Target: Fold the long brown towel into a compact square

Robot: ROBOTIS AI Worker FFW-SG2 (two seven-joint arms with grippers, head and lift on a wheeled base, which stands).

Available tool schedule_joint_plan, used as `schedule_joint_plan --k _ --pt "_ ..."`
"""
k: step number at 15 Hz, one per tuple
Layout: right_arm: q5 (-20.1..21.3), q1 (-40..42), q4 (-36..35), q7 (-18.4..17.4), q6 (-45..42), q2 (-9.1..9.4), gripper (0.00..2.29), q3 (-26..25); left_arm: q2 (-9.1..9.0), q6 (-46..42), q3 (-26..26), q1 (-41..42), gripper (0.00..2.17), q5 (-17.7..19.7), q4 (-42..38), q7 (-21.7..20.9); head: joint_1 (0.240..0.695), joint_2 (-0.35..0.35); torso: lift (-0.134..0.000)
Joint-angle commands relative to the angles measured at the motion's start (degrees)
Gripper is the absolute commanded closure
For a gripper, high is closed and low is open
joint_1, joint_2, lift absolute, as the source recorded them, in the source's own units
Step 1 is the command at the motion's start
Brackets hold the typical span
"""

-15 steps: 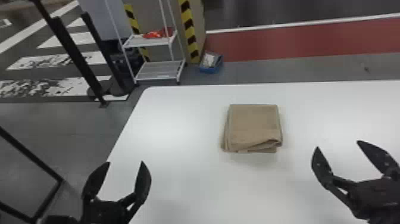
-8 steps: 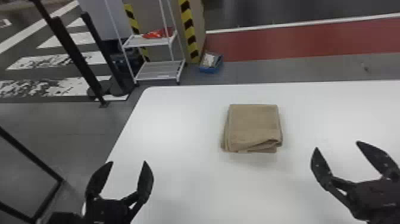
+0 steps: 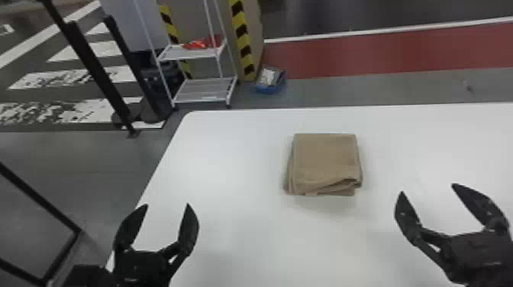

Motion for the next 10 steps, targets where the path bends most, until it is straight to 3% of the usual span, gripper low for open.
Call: schedule_joint_plan --k 1,10 --pt "0.05 -0.06 0.01 0.01 0.00 0.21 0.08 0.48 -0.15 -0.14 0.10 -0.08 0.07 0.16 0.22 0.07 0.695 0.258 -0.123" --pt "0.05 -0.59 0.71 0.27 -0.35 0.30 0.08 1.19 -0.15 -1.02 -0.34 0.27 0.07 0.34 0.48 0.42 0.695 0.270 -0.123"
